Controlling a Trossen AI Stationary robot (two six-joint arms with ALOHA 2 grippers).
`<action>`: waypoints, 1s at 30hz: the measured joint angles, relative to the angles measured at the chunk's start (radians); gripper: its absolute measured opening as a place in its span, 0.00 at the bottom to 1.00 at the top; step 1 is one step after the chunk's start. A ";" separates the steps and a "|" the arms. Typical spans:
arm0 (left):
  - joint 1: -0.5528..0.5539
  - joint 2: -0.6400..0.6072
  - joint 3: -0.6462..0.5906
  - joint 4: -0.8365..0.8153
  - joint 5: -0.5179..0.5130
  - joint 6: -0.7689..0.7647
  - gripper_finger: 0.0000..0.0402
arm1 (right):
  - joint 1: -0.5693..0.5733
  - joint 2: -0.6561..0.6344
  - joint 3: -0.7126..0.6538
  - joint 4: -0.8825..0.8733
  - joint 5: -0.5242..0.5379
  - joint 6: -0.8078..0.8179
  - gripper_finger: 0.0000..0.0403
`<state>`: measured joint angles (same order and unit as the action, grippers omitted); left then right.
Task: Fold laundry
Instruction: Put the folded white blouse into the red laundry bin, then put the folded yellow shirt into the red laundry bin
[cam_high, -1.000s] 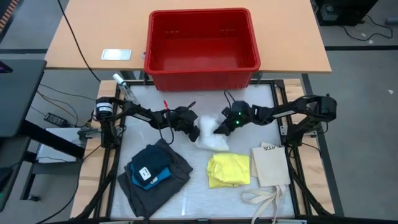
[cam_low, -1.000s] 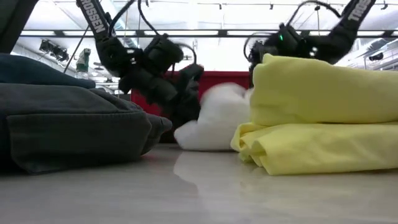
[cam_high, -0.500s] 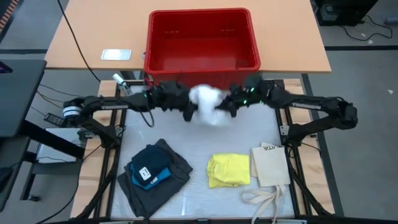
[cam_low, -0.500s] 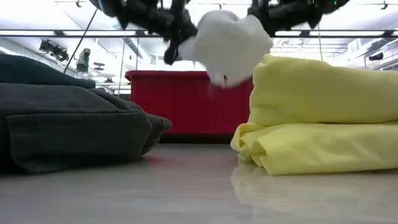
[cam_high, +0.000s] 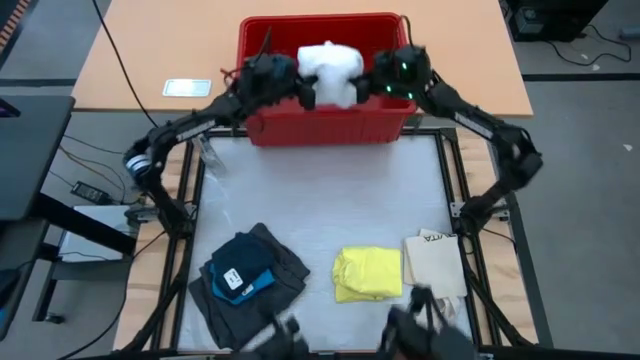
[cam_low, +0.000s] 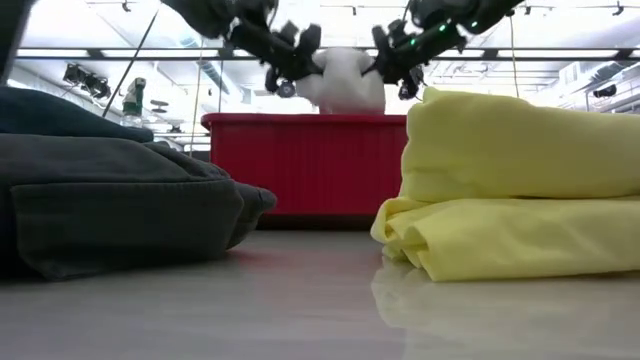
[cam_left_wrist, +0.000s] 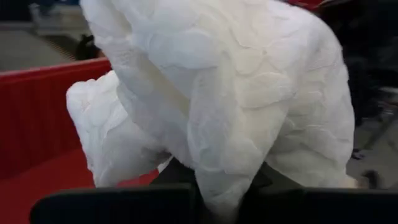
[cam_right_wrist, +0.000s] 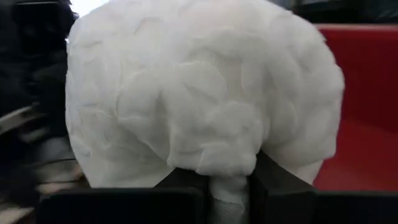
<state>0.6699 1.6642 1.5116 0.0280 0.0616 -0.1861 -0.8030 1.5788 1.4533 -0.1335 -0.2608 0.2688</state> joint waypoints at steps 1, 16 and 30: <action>0.025 0.030 0.022 -0.002 0.003 0.000 0.10 | -0.021 0.031 0.035 -0.015 0.016 -0.027 0.13; 0.158 0.534 0.369 -0.047 0.213 -0.160 0.30 | -0.242 0.403 0.376 -0.438 0.059 -0.178 0.19; 0.187 0.554 0.634 -0.586 0.321 0.041 0.55 | -0.251 0.226 0.376 -0.564 0.267 -0.155 0.80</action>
<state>0.8573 2.2178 2.1458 -0.5576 0.3828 -0.1449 -1.0543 1.8050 1.8297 -0.6972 0.0058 0.1135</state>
